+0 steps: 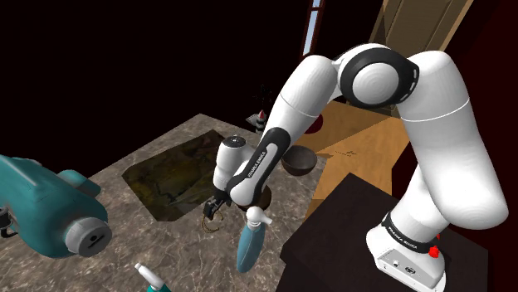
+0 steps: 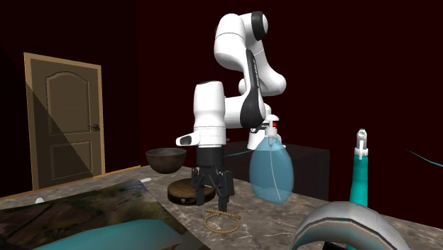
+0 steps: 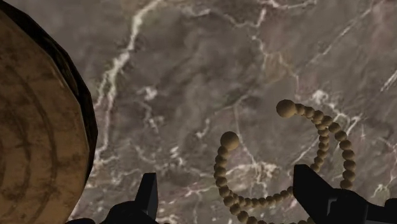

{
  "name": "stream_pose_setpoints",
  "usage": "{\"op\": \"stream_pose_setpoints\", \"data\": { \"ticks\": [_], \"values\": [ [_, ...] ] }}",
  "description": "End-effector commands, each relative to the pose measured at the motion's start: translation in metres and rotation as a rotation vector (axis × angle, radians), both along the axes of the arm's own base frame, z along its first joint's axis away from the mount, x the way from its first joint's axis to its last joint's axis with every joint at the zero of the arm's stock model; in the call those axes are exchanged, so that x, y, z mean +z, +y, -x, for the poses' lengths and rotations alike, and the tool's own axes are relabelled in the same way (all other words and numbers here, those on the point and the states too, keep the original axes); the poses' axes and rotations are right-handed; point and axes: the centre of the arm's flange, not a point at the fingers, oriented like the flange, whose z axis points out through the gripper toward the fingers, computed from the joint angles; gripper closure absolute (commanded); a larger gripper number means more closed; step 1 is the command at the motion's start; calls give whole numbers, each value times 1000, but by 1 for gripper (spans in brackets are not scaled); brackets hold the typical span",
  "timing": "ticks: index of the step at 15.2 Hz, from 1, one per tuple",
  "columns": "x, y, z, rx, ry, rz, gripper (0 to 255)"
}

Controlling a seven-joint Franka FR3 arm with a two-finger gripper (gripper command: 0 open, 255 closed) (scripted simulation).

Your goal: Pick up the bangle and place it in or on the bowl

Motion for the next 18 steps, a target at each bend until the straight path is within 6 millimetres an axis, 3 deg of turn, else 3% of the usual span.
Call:
{"op": "stream_pose_setpoints", "data": {
  "ticks": [1,4,5,14,18],
  "values": [
    [0,0,0,0,0,0,0],
    [0,0,0,0,0,0,0],
    [0,0,0,0,0,0,255],
    [0,0,0,0,0,0,255],
    [21,0,0,0,0,0,255]
  ]
}}
